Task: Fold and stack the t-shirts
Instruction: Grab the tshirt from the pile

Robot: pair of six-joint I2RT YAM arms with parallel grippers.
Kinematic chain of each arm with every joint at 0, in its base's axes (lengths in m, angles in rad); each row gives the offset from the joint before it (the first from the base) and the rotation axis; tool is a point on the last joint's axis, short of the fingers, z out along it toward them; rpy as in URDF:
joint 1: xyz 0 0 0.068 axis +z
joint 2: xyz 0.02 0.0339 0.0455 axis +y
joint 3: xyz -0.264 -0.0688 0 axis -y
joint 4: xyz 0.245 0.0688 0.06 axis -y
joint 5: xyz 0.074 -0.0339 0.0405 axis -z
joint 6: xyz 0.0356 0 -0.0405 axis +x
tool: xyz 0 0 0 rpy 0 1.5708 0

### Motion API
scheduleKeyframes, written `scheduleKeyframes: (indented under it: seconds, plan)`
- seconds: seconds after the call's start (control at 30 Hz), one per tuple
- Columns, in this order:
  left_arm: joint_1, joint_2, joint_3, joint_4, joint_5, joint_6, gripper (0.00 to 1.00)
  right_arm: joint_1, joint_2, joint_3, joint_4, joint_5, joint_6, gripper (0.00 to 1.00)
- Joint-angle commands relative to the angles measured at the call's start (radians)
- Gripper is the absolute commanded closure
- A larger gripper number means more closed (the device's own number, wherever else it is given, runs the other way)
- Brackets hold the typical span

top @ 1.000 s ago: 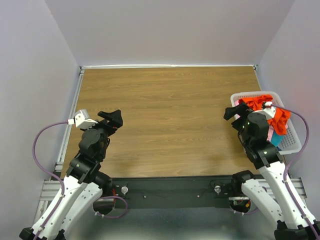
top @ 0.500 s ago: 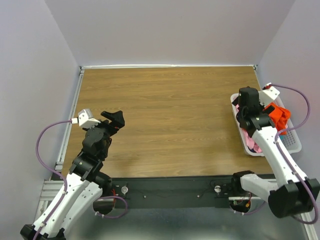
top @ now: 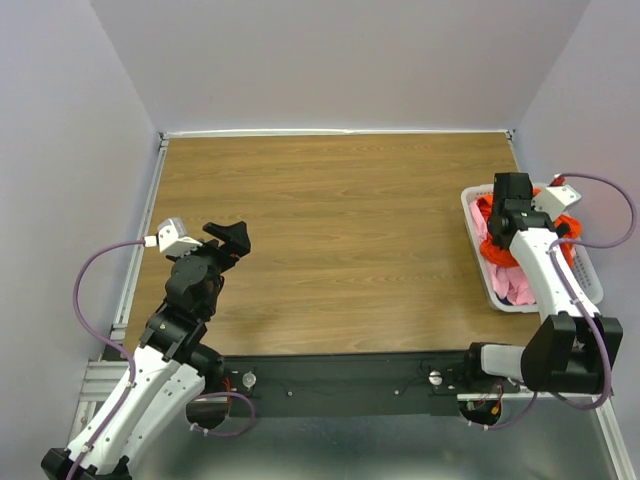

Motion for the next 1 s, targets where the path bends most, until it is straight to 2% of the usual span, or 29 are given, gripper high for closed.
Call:
scheduleKeyframes:
  seconds: [0.0, 0.03, 0.1, 0.13, 0.2, 0.23, 0.27, 0.33, 0.5, 0.67, 0.8, 0.97]
  plan:
    - [0.003, -0.001, -0.011, 0.022, 0.004, 0.009, 0.02, -0.019, 0.055, 0.013, -0.036, 0.019, 0.062, 0.18]
    - [0.003, -0.004, -0.011, 0.02, 0.002, 0.009, 0.02, -0.02, 0.062, 0.018, -0.036, 0.018, 0.067, 0.21]
    - [0.003, -0.007, -0.013, 0.022, 0.004, 0.007, 0.02, -0.023, 0.078, 0.025, -0.036, 0.016, 0.07, 0.32]
    - [0.003, -0.007, -0.013, 0.022, 0.004, 0.006, 0.02, -0.022, 0.081, 0.033, -0.034, 0.018, 0.068, 0.46]
    - [0.003, -0.01, -0.013, 0.022, 0.006, 0.007, 0.02, -0.022, 0.081, 0.039, -0.034, 0.019, 0.068, 0.56]
    - [0.003, -0.01, -0.013, 0.025, 0.009, 0.011, 0.02, -0.023, 0.076, 0.044, -0.031, 0.009, 0.062, 0.67]
    - [0.003, -0.007, -0.014, 0.029, 0.012, 0.014, 0.02, -0.022, 0.067, 0.05, -0.031, -0.002, 0.058, 0.85]
    - [0.003, -0.007, -0.014, 0.037, 0.015, 0.018, 0.02, -0.023, 0.047, 0.058, -0.029, -0.011, 0.056, 0.98]
    - [0.003, 0.004, -0.016, 0.041, 0.018, 0.017, 0.02, -0.022, -0.025, 0.16, -0.026, -0.05, 0.01, 0.99]
    - [0.003, 0.019, -0.017, 0.054, 0.029, 0.024, 0.02, -0.022, -0.063, 0.292, 0.047, -0.217, -0.108, 0.99]
    - [0.003, 0.019, -0.023, 0.054, 0.033, 0.023, 0.02, -0.022, -0.071, 0.378, 0.109, -0.368, -0.192, 0.99]
    - [0.003, 0.019, -0.02, 0.057, 0.029, 0.024, 0.02, -0.022, -0.045, 0.482, 0.182, -0.677, -0.255, 0.99]
